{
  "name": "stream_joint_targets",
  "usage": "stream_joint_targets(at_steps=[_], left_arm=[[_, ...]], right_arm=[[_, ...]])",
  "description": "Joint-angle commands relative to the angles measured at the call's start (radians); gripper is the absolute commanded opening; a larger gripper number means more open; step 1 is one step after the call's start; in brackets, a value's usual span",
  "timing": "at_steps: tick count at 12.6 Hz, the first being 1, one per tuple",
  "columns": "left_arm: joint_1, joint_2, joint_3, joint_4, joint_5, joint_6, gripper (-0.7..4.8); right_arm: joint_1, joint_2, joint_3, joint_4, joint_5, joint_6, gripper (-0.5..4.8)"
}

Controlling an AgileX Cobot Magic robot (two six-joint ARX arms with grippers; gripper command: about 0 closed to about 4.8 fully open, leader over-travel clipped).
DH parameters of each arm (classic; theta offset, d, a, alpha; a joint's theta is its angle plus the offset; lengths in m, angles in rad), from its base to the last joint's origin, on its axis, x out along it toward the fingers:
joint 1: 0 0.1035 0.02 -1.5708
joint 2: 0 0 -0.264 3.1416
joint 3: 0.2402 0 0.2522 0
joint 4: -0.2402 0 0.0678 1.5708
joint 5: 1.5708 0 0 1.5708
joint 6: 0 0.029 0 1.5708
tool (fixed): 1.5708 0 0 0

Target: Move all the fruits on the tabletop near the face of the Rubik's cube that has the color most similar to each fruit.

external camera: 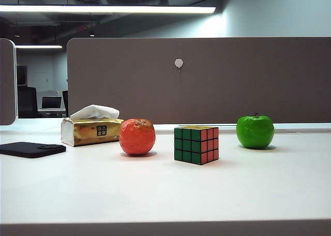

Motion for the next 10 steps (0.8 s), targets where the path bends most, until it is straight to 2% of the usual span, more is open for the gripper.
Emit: stream_joint_targets(at_steps=[1,4,10], left_arm=[[0.0,0.001,0.003,0.05,-0.026,0.004,-0.05],[0.0,0.001,0.003,0.056,-0.068,0.004,-0.05],[0.0,0.001,0.003,0.056,-0.07,0.0,-0.05]], right_arm=[[0.001,-0.001,-0.005,0.012,-0.005,0.004,0.0],[0.001,-0.001,-0.005,0.012,-0.005,0.004,0.0],[0.001,-0.001,-0.005,0.012,-0.005,0.004,0.0]])
